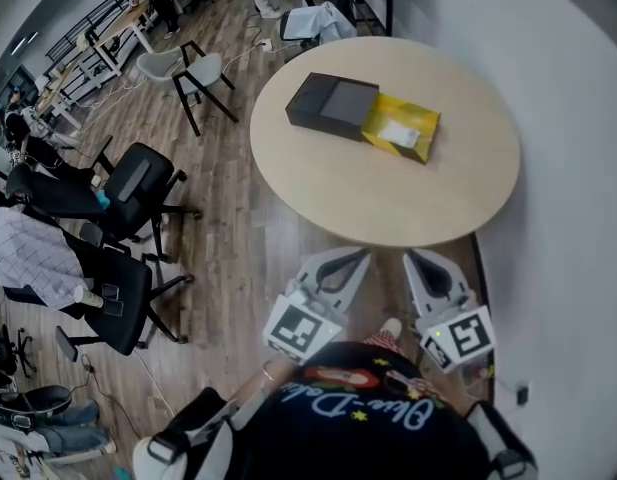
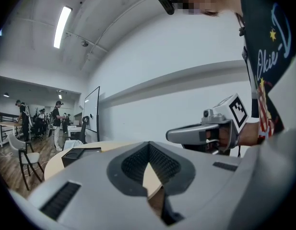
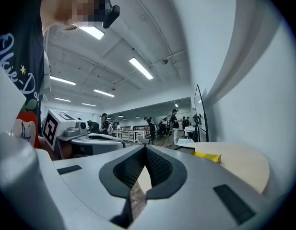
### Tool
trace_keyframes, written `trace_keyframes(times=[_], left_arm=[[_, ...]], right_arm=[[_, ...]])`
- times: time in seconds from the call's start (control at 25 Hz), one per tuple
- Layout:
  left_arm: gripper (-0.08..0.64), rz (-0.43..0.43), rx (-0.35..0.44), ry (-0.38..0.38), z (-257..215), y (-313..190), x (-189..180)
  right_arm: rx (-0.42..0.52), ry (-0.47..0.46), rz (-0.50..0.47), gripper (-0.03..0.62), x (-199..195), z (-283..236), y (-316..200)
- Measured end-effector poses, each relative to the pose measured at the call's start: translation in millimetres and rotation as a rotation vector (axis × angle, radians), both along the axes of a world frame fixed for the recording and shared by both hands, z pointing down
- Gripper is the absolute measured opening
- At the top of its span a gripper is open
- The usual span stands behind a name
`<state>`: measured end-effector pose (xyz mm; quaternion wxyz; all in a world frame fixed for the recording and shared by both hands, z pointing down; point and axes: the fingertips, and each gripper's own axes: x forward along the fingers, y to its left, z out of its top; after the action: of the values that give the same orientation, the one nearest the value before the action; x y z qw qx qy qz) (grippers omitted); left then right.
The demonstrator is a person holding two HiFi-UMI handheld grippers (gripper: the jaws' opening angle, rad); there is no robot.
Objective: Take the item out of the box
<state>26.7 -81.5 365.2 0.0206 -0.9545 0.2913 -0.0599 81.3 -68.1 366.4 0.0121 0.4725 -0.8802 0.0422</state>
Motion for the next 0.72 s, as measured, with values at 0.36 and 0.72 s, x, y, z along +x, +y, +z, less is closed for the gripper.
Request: trace_keyframes(times=[0.36,0.72], left_arm=[[-0.014,-0.044,0.009,-0.025,-4,-12,19],[-0.014,-0.100,0.030,-0.028,-8,-31,40]], right_arm=[[-0.015,-0.016,-0.050,-0.005,20,6,-17],[0.004,-0.036,-0.097,-0.005,43,3,-35]])
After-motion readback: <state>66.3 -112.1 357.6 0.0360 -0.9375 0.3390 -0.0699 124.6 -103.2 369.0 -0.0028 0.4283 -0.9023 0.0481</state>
